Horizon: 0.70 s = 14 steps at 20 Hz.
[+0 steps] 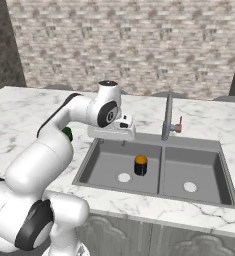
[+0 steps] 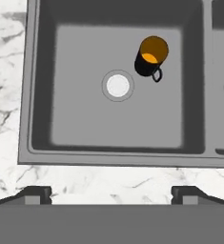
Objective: Move any existing items from the left basin to the right basin for drying. Then move the measuring cup from the counter to the left basin of the sink for washing.
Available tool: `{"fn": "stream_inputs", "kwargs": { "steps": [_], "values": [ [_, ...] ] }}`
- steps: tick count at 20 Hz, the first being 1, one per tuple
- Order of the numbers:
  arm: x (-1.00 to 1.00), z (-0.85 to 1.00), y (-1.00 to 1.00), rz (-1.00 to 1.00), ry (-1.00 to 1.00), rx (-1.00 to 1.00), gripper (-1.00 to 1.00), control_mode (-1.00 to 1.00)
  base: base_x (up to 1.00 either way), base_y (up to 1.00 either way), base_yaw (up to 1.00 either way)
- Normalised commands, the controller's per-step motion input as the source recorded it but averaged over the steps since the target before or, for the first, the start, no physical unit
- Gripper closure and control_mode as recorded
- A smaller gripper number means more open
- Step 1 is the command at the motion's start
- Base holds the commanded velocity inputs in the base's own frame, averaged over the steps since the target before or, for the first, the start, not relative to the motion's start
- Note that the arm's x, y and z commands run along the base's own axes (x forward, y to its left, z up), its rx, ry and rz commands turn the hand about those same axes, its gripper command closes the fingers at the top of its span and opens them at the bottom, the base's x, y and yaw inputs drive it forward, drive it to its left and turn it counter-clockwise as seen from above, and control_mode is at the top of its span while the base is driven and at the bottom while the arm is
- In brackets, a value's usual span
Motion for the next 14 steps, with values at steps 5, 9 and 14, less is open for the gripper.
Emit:
{"fn": "stream_inputs", "kwargs": {
  "steps": [5,9,14],
  "values": [
    [0.0,-0.18,-0.31,-0.04,0.03,0.0,-1.0,-1.0,0.0,0.0,0.0],
    [0.0,-0.26,-0.31,0.0,0.0,0.0,-1.0,-1.0,0.0,0.0,0.0],
    [0.0,-0.27,-0.27,0.0,0.0,0.0,-1.0,-1.0,0.0,0.0,0.0]
  ]
}}
